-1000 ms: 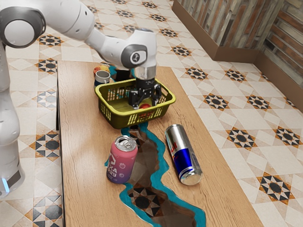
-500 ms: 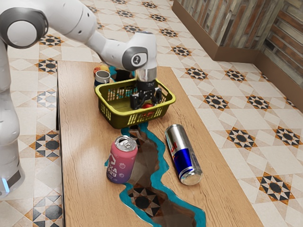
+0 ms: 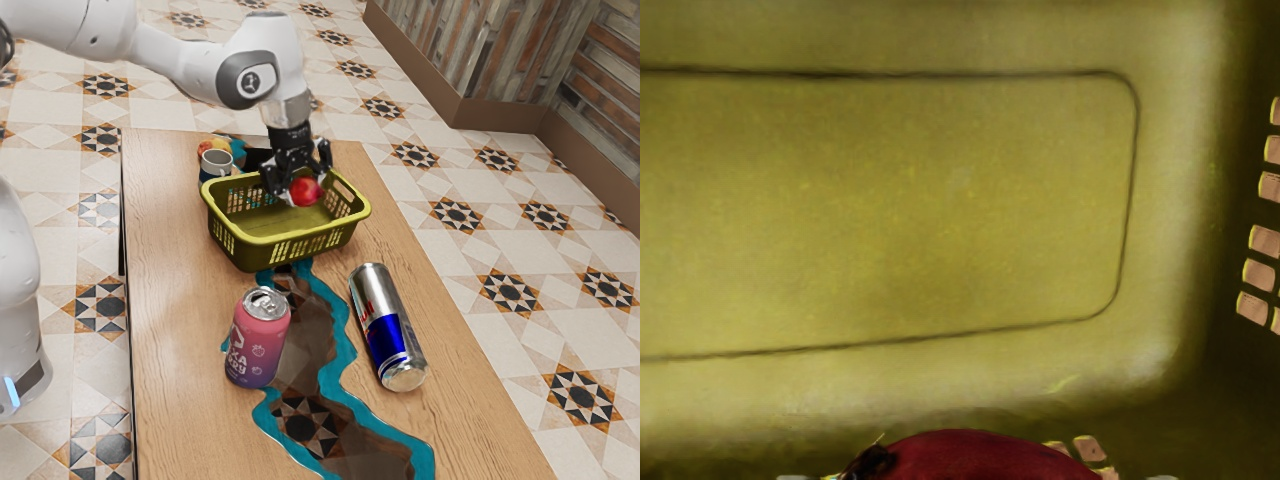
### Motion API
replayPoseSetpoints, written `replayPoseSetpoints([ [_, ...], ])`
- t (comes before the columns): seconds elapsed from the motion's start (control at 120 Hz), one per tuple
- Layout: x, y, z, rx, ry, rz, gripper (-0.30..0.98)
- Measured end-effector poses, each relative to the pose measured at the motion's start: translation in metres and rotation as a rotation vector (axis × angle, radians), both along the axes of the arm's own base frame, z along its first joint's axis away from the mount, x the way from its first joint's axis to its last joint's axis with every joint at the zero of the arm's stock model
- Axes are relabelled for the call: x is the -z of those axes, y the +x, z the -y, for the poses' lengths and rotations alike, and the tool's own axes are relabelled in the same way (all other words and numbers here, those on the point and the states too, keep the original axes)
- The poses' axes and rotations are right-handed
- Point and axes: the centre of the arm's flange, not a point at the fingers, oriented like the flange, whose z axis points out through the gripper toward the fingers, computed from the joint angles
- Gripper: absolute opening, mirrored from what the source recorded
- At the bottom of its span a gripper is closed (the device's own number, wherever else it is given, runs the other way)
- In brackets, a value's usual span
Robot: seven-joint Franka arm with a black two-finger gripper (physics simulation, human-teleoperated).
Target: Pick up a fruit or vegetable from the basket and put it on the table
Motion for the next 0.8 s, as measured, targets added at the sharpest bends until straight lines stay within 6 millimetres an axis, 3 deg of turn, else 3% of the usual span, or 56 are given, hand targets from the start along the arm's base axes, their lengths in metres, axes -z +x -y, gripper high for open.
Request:
replayPoseSetpoints([
  [0.167,-0.033,-0.043,0.05,0.072,0.005,0.051,0.36],
  [0.392,-0.047,-0.074,0.114,0.186,0.004,0.039,0.35],
  [0.6,-0.059,-0.106,0.145,0.227,0.001,0.016,0.36],
  [0.692,-0.058,-0.11,0.151,0.23,-0.006,-0.006,0.51],
  [0.8,-0.058,-0.113,0.155,0.229,-0.014,-0.022,0.6],
])
